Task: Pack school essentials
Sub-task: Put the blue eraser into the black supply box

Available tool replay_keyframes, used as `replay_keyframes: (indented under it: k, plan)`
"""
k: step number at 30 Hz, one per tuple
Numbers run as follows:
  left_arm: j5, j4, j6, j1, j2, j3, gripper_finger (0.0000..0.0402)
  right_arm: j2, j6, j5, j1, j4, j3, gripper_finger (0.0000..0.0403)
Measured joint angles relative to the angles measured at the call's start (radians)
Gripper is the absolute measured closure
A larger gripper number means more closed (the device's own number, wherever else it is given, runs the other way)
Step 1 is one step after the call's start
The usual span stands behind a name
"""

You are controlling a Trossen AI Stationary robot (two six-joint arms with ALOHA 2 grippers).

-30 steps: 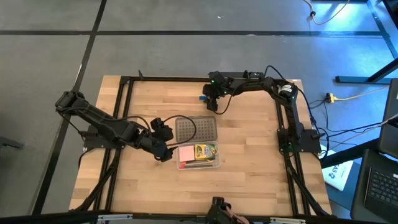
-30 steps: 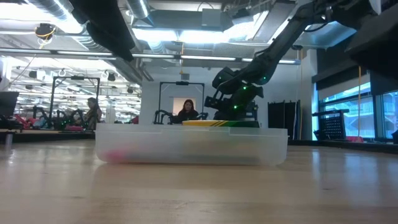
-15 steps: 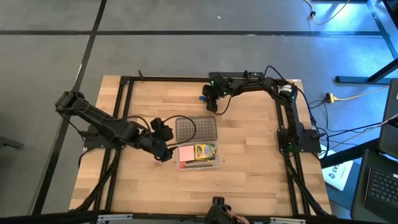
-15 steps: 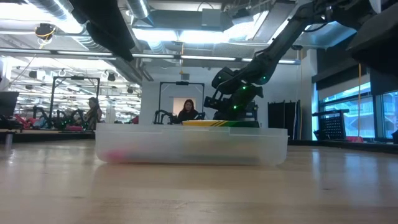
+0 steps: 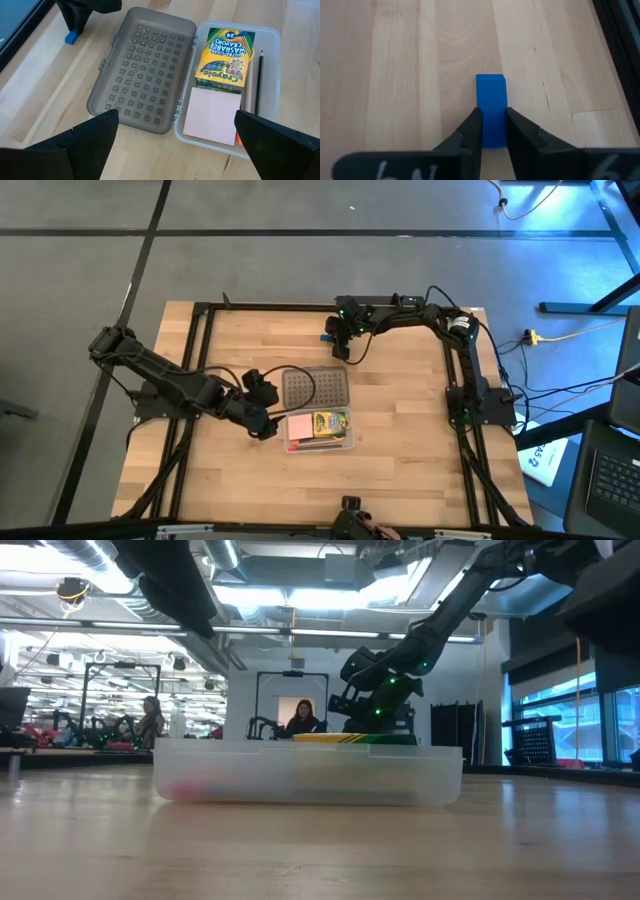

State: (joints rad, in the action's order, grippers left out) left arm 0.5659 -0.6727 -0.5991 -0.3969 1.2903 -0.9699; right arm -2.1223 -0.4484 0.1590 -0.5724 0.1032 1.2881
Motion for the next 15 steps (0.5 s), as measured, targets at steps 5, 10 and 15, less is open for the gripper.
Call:
replay_keyframes:
  k: [5,10,15]
  plan:
    - [0.000,0.000,0.000,0.000,0.000,0.000,0.0008,0.002,0.001,0.000,0.000,0.000,0.000,0.0332]
    - [0.000,0.000,0.000,0.000,0.000,0.000,0.0008,0.017,0.003,0.002,0.000,0.000,-0.004,0.0332]
    - [0.000,0.000,0.000,0.000,0.000,0.000,0.0008,0.046,0.022,-0.015,-0.003,0.024,-0.006,0.0332]
